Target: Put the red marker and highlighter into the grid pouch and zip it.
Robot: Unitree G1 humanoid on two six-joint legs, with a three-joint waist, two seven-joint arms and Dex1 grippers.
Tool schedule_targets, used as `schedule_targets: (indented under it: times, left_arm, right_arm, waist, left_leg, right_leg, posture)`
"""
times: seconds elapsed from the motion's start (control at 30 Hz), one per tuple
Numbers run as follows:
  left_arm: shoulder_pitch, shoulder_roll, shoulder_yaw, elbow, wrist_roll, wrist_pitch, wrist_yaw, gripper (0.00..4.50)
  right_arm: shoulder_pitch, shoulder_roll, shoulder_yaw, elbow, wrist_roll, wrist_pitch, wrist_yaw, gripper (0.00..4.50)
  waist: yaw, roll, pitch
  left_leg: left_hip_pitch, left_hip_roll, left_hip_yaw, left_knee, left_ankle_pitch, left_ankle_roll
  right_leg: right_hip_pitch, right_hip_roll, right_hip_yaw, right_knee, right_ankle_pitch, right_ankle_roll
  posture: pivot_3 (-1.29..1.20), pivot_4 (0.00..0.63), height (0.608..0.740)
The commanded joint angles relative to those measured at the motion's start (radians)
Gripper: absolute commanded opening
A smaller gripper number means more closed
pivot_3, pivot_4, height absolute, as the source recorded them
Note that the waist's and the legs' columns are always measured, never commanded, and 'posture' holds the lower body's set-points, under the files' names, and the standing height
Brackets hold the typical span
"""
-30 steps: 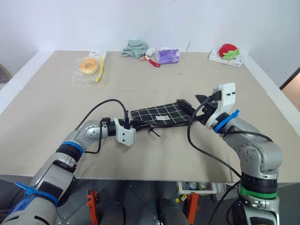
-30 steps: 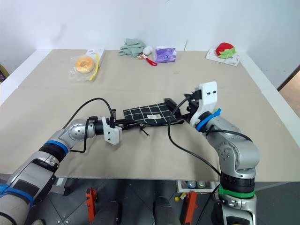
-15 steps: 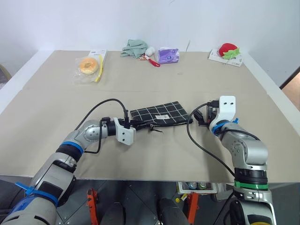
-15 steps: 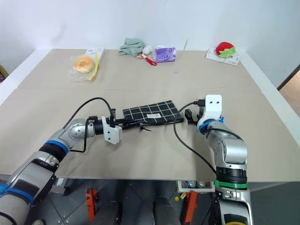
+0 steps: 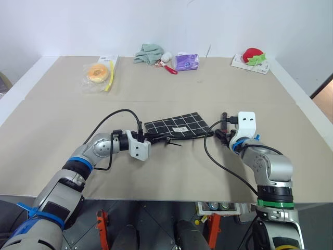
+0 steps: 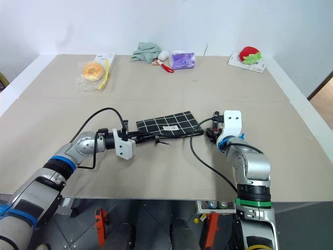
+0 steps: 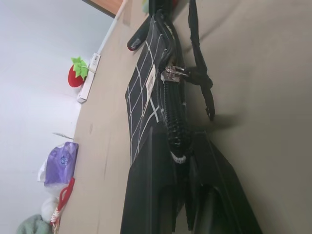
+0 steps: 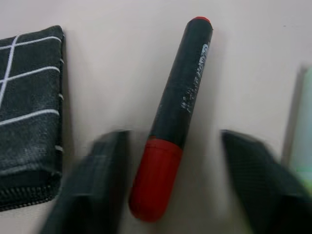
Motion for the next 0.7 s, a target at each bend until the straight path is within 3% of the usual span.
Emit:
schedule_targets:
  times: [0.03,0.07,0.17,0.27,0.4,0.57,0.7]
  left_arm:
    - [-0.002,0.001,0.033,-0.027,-0.025,0.005,0.014,0.00]
    - [-0.002,0.001,0.035,-0.028,-0.025,0.006,0.014,0.00]
    - [-0.002,0.001,0.040,-0.030,-0.030,0.008,0.008,0.00]
    - [0.000,0.001,0.041,-0.032,-0.037,0.009,-0.001,0.00]
    - [0.006,0.003,0.040,-0.036,-0.043,0.010,-0.010,0.00]
    - [0.012,0.002,0.042,-0.040,-0.047,0.012,-0.016,0.00]
    - [0.017,-0.001,0.042,-0.045,-0.048,0.014,-0.016,0.00]
  right_arm:
    - [-0.021,-0.005,-0.014,-0.002,-0.005,-0.060,0.016,1.14]
    - [-0.017,-0.030,0.005,-0.007,-0.012,-0.096,0.055,0.60]
    - [0.013,-0.134,0.073,-0.055,-0.027,-0.260,0.242,0.57]
    - [0.090,-0.298,0.109,-0.152,0.013,-0.464,0.548,0.57]
    - [0.204,-0.492,0.053,-0.250,0.165,-0.432,0.845,0.57]
    - [0.260,-0.631,0.081,-0.258,0.133,-0.419,0.927,0.57]
    - [0.247,-0.639,0.152,-0.209,0.034,-0.451,0.898,0.57]
  waist:
    - [0.000,0.000,0.000]
    - [0.000,0.000,0.000]
    - [0.000,0.001,0.001]
    - [0.002,0.001,0.001]
    - [0.002,0.001,0.001]
    - [0.000,0.000,0.001]
    - [0.000,0.000,0.002]
  left_leg:
    - [0.000,0.000,0.000,0.000,0.000,0.000]
    - [0.000,0.000,0.000,0.000,0.000,0.000]
    - [0.000,0.000,0.000,0.000,0.000,0.000]
    - [-0.001,-0.001,0.000,0.000,-0.001,0.001]
    - [-0.002,-0.001,0.000,0.001,-0.003,0.004]
    - [0.000,-0.001,0.001,0.002,-0.003,0.005]
    - [0.002,0.000,0.002,0.002,-0.001,0.006]
  right_leg:
    - [0.000,0.000,0.000,0.000,0.000,0.000]
    - [0.000,0.000,0.000,0.000,0.000,0.000]
    - [0.000,0.000,0.000,0.000,0.000,0.000]
    - [0.000,-0.001,0.000,-0.001,-0.001,0.002]
    - [0.000,-0.002,0.000,-0.001,-0.003,0.003]
    - [0.001,-0.001,0.001,-0.001,-0.002,0.001]
    - [0.001,0.000,0.001,-0.001,0.000,0.001]
  posture:
    - [0.00,0.150,0.739]
    - [0.00,0.150,0.739]
    - [0.00,0.150,0.739]
    - [0.00,0.150,0.739]
    - [0.00,0.150,0.739]
    - [0.00,0.150,0.739]
    - [0.00,0.150,0.739]
